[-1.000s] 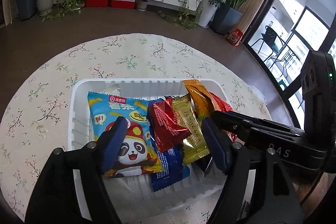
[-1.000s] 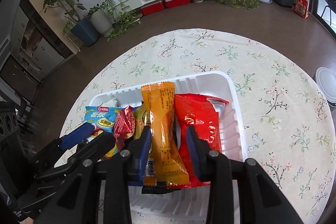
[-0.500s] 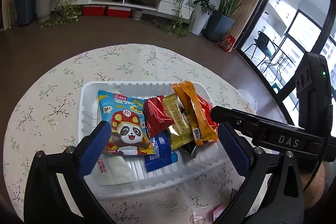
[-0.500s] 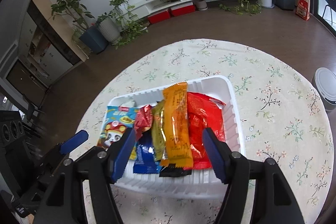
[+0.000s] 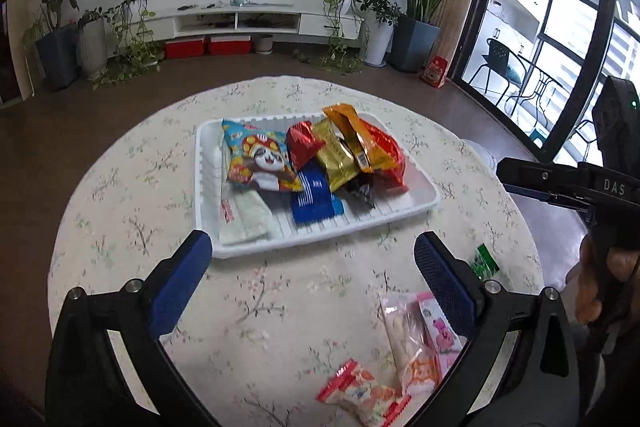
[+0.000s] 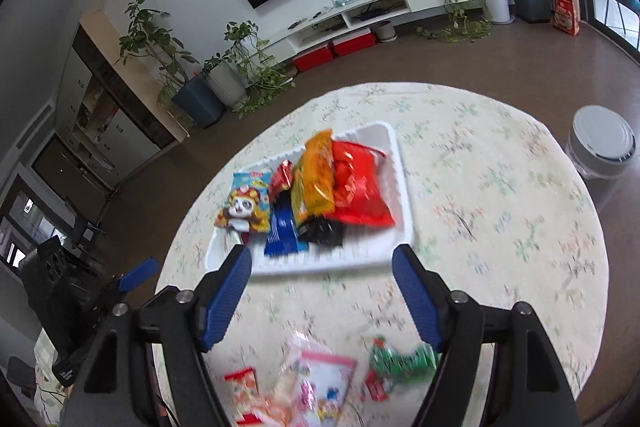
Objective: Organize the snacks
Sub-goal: 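Move both tools back toward the pink packet and candy wrappers, then grasp the clear bun packet with the left tool while the right tool grasps the pink packet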
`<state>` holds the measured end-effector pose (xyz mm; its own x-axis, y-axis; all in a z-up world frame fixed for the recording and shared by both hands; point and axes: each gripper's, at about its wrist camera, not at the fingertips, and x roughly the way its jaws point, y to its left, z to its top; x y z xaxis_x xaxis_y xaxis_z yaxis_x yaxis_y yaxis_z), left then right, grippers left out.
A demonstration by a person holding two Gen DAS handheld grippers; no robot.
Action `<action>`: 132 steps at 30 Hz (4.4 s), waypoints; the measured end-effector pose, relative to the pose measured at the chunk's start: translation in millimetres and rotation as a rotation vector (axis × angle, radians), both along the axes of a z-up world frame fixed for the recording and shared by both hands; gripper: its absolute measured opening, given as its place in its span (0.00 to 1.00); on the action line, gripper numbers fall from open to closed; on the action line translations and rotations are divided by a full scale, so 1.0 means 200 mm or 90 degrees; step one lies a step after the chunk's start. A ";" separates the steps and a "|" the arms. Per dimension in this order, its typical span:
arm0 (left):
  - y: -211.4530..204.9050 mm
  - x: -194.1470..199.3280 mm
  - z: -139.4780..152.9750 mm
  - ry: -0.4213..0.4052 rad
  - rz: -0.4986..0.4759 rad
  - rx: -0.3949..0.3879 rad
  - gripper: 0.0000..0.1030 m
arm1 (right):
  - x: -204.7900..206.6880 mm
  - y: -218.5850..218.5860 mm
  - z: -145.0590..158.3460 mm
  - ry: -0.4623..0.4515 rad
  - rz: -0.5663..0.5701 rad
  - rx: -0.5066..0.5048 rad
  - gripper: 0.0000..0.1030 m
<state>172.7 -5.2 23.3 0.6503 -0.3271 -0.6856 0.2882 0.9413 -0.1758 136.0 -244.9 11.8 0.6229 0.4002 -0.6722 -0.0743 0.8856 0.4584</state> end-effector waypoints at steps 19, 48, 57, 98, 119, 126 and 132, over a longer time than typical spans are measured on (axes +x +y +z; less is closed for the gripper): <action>-0.08 -0.47 -0.24 0.084 -0.010 0.036 1.00 | -0.54 0.15 -0.27 0.067 0.041 -0.055 0.62; -0.26 -0.25 -0.32 0.129 -0.067 0.111 0.98 | -0.40 0.36 -0.45 0.133 0.075 -0.199 0.40; -0.44 -0.13 -0.41 0.166 -0.116 0.161 0.72 | -0.44 0.27 -0.45 0.145 0.076 -0.221 0.39; -0.57 -0.04 -0.51 0.210 -0.180 0.214 0.32 | -0.50 0.31 -0.46 0.149 0.132 -0.266 0.39; -0.49 -0.10 -0.42 0.188 -0.193 0.164 0.26 | -0.54 0.26 -0.41 0.132 0.123 -0.200 0.25; -0.35 -0.15 -0.33 0.179 -0.171 0.073 0.26 | -0.55 0.24 -0.36 0.119 0.121 -0.148 0.25; -0.17 -0.16 -0.21 0.156 -0.134 -0.005 0.26 | -0.54 0.22 -0.29 0.101 0.118 -0.091 0.25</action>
